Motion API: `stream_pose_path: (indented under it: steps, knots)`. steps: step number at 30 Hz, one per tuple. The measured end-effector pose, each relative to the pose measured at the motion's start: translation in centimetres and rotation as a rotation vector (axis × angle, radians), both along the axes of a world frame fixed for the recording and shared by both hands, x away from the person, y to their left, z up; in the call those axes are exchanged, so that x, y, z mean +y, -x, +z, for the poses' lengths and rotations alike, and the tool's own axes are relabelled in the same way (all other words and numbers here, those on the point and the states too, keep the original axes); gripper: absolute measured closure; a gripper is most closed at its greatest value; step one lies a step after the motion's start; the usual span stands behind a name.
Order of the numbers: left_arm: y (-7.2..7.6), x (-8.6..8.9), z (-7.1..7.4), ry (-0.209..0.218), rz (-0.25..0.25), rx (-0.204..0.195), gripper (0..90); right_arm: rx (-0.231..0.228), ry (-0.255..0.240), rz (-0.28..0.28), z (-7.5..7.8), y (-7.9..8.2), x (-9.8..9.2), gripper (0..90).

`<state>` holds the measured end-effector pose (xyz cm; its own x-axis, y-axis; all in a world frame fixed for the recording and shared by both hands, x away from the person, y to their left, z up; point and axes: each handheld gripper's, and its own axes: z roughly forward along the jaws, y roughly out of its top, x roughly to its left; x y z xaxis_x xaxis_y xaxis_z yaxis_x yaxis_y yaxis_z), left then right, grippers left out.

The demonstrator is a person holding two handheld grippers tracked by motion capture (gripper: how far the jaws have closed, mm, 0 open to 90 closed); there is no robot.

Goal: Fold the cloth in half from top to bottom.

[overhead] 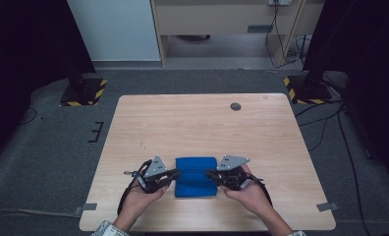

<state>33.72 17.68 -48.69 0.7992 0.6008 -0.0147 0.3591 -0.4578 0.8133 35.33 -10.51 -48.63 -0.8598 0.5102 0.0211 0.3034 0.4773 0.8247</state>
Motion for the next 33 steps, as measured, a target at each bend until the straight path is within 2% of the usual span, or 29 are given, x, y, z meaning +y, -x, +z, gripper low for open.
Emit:
stream_pose_path:
  steps: [3,7,11,15,22,29,33]
  knots:
    - [0.4,-0.3,-0.5,-0.032,-0.018,0.008,81.4,0.000,0.016,0.004,-0.6,0.5,0.0,83.5]
    - [0.9,-0.3,-1.2,-0.044,-0.025,0.024,77.7,0.002,0.025,0.014,-1.3,0.9,0.0,82.0]
    - [1.1,-0.2,-1.5,-0.041,-0.028,0.042,75.0,0.016,0.035,0.016,-1.9,1.3,-0.3,78.0]
    - [1.1,-0.1,-1.6,-0.046,-0.026,0.051,77.1,0.024,0.033,0.027,-2.1,1.7,-0.3,78.0]
    - [1.6,0.4,-1.5,-0.044,-0.015,0.050,74.1,0.025,0.042,0.046,-2.1,2.2,0.0,75.2]
    - [2.3,1.5,-1.0,-0.020,0.009,0.038,73.3,0.040,0.057,0.060,-2.4,2.8,0.0,71.2]
    - [2.2,1.8,-0.9,-0.013,0.037,0.028,73.3,0.053,0.066,0.063,-2.6,3.0,0.2,66.0]
